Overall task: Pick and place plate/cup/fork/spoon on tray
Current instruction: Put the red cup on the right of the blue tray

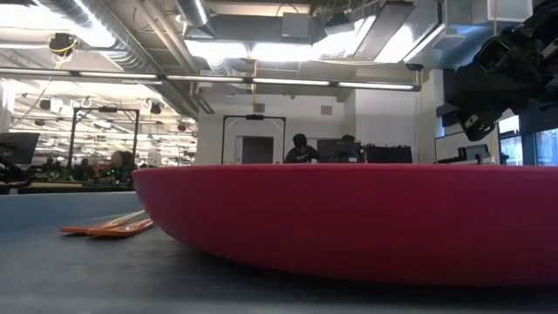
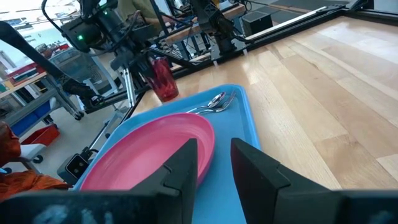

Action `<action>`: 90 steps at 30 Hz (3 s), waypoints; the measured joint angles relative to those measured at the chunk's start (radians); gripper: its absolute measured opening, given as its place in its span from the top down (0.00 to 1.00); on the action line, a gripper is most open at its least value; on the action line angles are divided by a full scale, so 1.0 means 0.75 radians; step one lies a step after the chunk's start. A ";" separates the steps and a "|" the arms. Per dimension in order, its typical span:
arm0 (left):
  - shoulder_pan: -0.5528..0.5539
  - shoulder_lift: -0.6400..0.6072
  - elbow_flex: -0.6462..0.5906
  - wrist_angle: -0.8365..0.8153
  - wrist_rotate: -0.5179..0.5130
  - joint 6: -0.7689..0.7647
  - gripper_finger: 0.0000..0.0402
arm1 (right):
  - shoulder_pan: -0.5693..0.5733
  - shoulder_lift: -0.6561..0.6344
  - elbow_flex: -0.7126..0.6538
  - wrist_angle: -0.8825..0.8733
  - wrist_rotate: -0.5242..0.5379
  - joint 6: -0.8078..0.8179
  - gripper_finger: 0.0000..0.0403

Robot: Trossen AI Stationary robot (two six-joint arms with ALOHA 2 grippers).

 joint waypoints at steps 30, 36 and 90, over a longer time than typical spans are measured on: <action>0.507 0.240 0.689 -0.029 -0.265 1.088 0.99 | 0.001 0.000 0.000 0.000 0.000 0.000 0.75; 0.614 0.354 0.799 0.139 -0.262 1.503 0.99 | 0.000 0.000 0.000 0.000 0.000 0.000 0.75; 0.826 0.675 0.862 1.053 -0.017 3.265 0.92 | 0.001 0.000 0.001 0.000 0.000 0.000 0.75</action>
